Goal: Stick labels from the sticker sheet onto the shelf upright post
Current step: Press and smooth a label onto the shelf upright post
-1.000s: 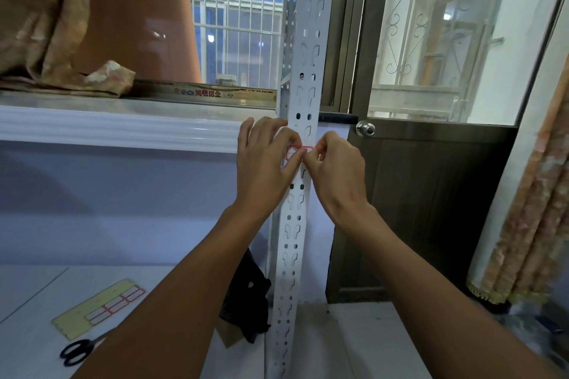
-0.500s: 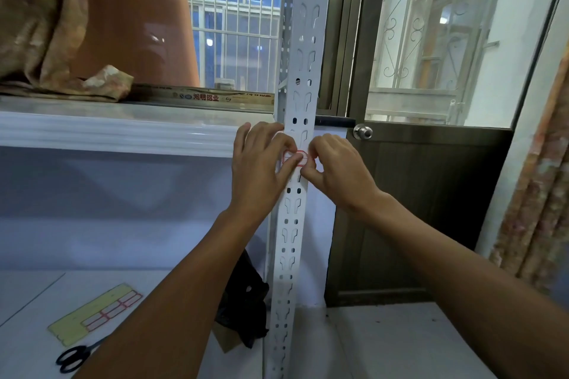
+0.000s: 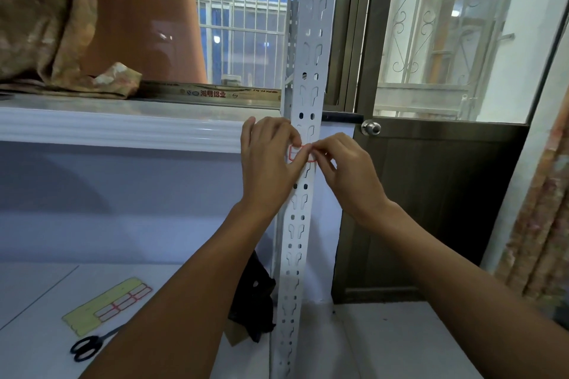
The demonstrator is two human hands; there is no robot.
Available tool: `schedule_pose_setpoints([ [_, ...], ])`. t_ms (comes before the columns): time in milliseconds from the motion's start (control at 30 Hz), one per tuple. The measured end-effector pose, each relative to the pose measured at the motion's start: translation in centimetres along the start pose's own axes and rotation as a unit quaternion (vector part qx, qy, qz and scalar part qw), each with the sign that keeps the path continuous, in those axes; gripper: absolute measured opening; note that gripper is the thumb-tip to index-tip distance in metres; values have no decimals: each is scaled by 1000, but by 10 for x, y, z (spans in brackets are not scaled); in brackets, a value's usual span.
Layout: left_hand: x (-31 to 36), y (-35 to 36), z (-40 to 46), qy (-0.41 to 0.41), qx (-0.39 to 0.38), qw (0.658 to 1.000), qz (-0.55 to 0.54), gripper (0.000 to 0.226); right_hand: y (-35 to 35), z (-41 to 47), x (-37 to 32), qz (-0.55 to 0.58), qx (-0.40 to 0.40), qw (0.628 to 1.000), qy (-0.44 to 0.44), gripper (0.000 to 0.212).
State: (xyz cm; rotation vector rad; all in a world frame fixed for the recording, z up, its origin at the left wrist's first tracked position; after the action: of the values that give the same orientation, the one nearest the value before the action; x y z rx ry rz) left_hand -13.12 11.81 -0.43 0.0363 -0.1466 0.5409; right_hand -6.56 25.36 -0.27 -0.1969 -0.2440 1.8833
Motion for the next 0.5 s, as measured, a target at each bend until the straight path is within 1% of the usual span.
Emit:
schedule_pose_setpoints([
  [100,2,-1,1,-6,-1,1000,-1,20,0,1,0,12,3,999,43,7],
  [267,10,-4,3,-39,-13,999,-9,18,7,-3,3,50,-6,997,65,6],
  [300,11,-5,3,-46,-14,999,-14,18,9,-6,5,69,2,994,85,4],
  [333,13,-5,4,-50,-17,998,-17,20,9,-10,10,93,21,988,125,3],
  [400,13,-5,4,-54,-22,998,-18,25,5,-19,23,137,77,959,234,2],
  [433,12,-5,4,-53,-24,998,-19,26,3,-23,30,150,98,946,272,2],
  [500,8,-3,3,-44,-28,998,-20,26,-2,-28,38,163,95,940,284,3],
])
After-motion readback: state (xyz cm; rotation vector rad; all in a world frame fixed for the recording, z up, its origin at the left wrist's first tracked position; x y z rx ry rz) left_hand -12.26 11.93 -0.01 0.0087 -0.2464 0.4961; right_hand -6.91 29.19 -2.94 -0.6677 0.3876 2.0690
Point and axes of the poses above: each hand's wrist, its own z-axis towards the middle knuckle, its own y-axis out of the palm, x = y × z, the point moved 4 cm from there along z, towards the middle knuckle, and after that the axes turned 9 degrees about x, right-handed, at the moved point
